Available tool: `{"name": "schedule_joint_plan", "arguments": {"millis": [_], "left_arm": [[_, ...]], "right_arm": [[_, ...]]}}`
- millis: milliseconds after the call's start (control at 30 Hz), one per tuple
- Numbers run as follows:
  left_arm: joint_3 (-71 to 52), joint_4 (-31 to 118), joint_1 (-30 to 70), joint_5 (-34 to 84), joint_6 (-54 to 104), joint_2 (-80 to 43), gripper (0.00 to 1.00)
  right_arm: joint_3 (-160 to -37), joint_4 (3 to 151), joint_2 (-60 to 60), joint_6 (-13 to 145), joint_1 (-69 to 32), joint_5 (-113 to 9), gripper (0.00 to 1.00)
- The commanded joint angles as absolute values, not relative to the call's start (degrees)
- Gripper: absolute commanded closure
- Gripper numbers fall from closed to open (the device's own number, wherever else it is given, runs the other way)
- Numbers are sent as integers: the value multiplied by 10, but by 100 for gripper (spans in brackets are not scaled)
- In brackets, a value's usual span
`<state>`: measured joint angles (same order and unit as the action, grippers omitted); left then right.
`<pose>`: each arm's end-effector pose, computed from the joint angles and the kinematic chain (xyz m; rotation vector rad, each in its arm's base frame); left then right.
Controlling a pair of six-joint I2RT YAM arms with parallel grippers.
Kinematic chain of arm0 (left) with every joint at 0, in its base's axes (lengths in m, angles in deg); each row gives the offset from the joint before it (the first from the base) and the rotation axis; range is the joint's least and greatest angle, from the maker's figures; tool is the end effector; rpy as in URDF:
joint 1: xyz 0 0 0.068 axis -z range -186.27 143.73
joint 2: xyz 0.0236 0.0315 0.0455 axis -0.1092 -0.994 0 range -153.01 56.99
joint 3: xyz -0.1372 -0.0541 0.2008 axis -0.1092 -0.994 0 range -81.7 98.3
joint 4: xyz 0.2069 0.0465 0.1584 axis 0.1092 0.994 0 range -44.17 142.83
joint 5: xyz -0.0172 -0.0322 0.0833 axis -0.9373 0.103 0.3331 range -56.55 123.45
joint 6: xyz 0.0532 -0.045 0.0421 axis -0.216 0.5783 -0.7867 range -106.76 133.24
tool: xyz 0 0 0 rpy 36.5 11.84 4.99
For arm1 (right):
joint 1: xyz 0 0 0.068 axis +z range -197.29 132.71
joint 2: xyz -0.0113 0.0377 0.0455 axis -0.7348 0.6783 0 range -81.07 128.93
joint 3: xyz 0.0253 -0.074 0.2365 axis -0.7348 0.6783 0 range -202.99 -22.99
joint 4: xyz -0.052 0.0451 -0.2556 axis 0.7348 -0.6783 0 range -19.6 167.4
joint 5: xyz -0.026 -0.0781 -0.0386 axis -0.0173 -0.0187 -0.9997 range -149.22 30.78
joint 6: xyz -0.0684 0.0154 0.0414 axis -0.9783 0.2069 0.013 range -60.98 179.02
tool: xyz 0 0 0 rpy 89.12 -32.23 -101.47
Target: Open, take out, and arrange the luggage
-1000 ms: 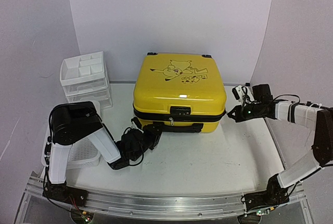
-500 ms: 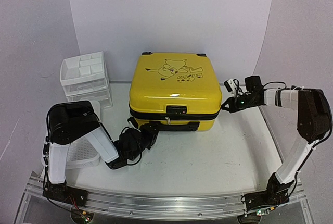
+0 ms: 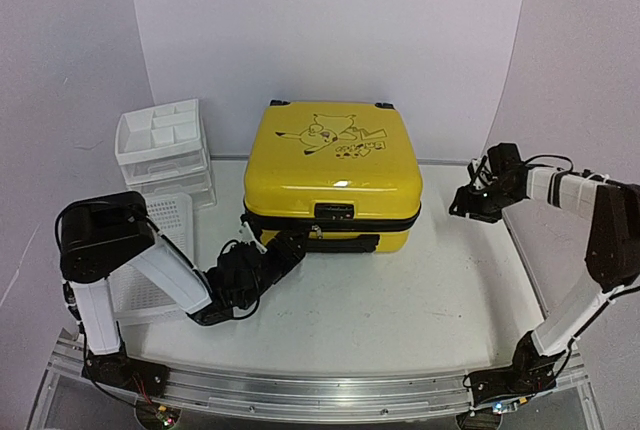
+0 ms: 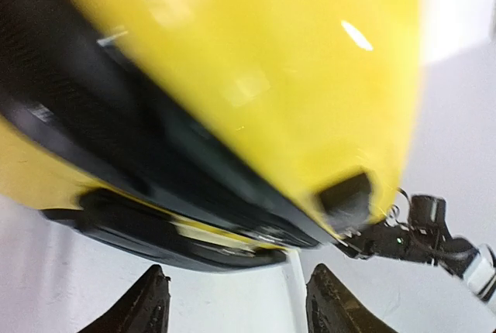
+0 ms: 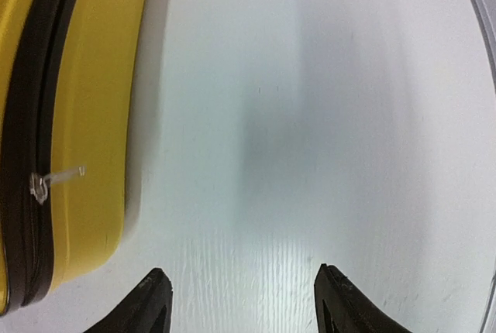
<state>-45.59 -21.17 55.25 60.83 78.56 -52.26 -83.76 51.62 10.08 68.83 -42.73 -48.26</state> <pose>0.2024 -0.3048 0.1047 -0.4505 1.7750 -1.2420 0.3472 0.0412 0.1599 0.0425 2.5593 0.3409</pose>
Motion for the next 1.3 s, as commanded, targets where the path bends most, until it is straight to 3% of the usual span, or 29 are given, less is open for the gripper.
{"name": "schedule_joint_plan", "arguments": {"millis": [0, 100, 200, 333, 400, 533, 733, 833, 1000, 1100, 1267], "left_arm": [[-481, -244, 587, 616, 637, -442, 38], [-504, -230, 611, 611, 572, -401, 33], [-520, -198, 619, 574, 538, -359, 22], [-556, -161, 619, 539, 489, -283, 22], [-552, -66, 619, 526, 468, -219, 21], [-421, 353, 598, 504, 405, -103, 14], [-362, 515, 435, 315, 391, 6, 6], [-306, 571, 362, 267, 367, -4, 5], [-209, 575, 261, 65, 371, -137, 10], [-168, 576, 258, 42, 358, -186, 1], [-148, 576, 258, 83, 347, -235, 1]], "right_arm": [[-770, 443, 36, 804, -406, -422, 36], [-723, 459, -2, 844, -359, -406, 36], [-683, 509, -30, 899, -284, -413, 34], [-633, 661, -33, 976, -193, -410, 27], [-651, 673, -23, 955, -146, -432, 26], [-692, 661, -1, 889, -78, -482, 22], [-740, 637, 26, 898, -77, -467, 16], [-763, 624, 39, 892, -70, -482, 16], [-763, 626, 14, 890, -71, -532, 12], [-756, 629, -8, 899, -74, -553, 10], [-730, 636, -55, 919, -94, -592, 8]]}}
